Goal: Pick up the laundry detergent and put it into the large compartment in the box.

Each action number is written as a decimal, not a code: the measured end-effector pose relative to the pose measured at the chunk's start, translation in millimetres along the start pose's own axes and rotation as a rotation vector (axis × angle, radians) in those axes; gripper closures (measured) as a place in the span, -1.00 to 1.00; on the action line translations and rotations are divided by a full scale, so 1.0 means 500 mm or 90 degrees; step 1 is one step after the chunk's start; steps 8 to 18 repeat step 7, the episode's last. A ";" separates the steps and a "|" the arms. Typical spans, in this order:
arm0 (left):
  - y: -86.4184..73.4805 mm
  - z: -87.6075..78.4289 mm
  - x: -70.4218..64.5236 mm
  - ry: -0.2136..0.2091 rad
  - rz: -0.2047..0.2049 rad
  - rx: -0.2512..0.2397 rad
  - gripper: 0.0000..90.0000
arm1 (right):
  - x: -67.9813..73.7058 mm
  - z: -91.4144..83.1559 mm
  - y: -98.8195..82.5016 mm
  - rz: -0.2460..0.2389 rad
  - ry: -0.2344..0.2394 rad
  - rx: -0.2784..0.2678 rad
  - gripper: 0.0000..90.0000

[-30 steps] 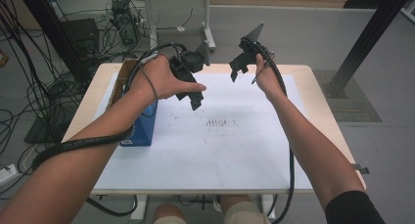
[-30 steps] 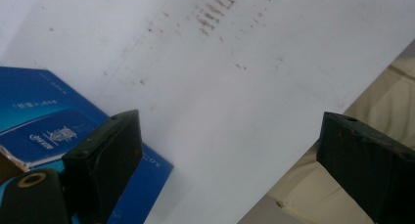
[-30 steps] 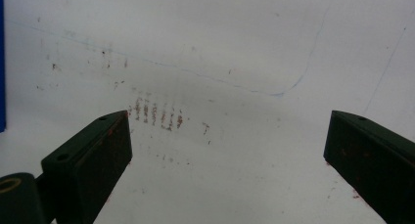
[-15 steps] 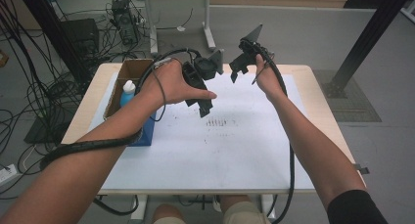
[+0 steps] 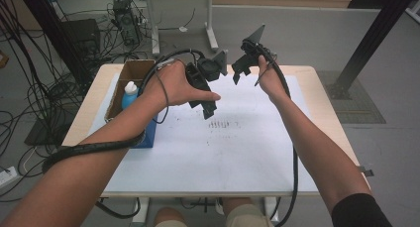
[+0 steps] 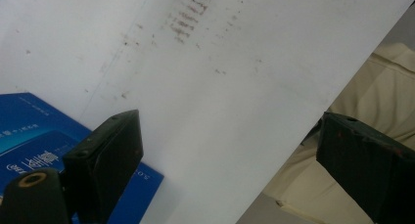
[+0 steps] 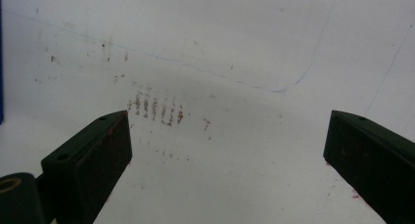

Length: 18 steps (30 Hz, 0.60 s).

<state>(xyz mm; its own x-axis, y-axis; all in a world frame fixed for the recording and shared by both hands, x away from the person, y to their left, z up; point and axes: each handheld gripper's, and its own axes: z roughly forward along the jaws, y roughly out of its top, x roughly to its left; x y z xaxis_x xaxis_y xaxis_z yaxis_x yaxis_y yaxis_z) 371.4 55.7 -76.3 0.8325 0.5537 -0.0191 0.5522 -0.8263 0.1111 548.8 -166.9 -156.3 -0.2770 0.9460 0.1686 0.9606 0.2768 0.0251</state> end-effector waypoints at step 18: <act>-0.009 -0.003 0.004 -0.004 -0.004 -0.008 -0.77 | 0.009 -0.001 -0.003 -0.005 -0.009 -0.001 -0.92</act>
